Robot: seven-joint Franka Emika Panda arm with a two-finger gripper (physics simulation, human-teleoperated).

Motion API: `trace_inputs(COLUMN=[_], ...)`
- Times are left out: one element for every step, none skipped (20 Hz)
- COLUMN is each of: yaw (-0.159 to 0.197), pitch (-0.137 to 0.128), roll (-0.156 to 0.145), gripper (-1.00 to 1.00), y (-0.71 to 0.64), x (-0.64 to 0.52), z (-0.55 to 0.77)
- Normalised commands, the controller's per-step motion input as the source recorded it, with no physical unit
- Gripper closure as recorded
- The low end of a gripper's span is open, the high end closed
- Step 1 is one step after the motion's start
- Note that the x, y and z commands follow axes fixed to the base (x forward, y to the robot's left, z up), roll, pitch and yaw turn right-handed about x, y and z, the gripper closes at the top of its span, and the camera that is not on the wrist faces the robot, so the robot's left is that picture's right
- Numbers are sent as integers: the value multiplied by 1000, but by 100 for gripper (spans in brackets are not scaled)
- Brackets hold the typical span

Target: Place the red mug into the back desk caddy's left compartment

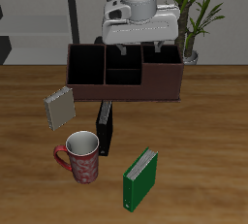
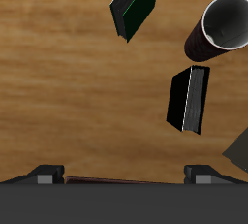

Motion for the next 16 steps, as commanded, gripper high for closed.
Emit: trace_inputs(yaw=[76, -95, -19, 0, 47, -33, -13, -3, 17, 0, 41, 18, 0, -88, 180, 35], pitch=[-83, -72, -34, 0, -10, -17, 16, -75, -14, 0, -62, 45, 0, -61, -50, -32], roll=[27, -270, 3, 0, -113, -74, -11, -56, 11, 0, -99, 47, 0, -150, 150, -142], gripper=[-100, -100, -100, -100, -100, -100, -100, -100, -100, -100, -100, -100, -100, -100, -100, -100], y=[-123, -563, -88, 97, -439, -248, -391, -284, -269, 0, -768, -342, 110, -598, -39, -729], x=[372, 373, 413, -14, 495, 465, 484, 387, 465, 0, 941, 562, -42, 547, 411, 472], z=[226, 245, 187, -17, 138, 117, 141, 144, 103, 0, 251, 11, 20, 115, -11, 25])
